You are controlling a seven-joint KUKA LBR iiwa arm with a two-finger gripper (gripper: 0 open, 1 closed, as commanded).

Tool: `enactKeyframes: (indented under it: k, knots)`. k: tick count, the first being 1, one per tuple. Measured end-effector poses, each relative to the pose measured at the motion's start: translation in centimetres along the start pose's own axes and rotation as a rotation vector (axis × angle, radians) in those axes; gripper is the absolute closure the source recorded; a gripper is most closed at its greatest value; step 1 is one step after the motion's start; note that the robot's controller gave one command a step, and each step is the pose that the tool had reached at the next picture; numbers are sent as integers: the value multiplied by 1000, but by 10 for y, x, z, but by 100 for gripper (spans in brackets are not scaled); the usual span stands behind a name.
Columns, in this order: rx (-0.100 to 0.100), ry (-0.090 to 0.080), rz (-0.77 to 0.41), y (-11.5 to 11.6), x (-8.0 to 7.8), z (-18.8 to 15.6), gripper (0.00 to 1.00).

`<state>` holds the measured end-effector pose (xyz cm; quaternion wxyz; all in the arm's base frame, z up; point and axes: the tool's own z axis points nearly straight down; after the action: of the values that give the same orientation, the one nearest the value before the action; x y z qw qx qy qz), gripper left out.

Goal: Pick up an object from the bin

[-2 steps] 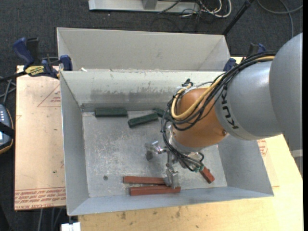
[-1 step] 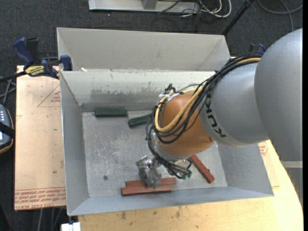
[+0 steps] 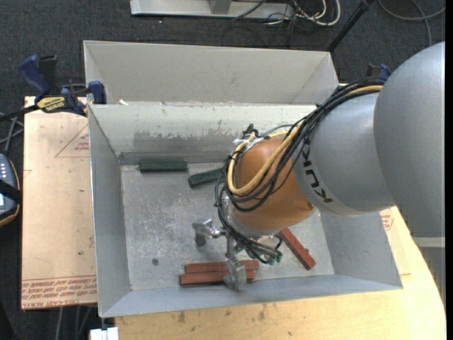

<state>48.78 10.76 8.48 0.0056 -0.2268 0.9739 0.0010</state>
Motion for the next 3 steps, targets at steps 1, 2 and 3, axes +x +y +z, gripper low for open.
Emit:
enactKeyframes:
  k: [1, 2, 3]
  knots:
    - [1, -2, 1, 0, -1, -1, 100]
    - [0, 0, 0, 0, 0, 0, 0]
    - [0, 0, 0, 0, 0, 0, 0]
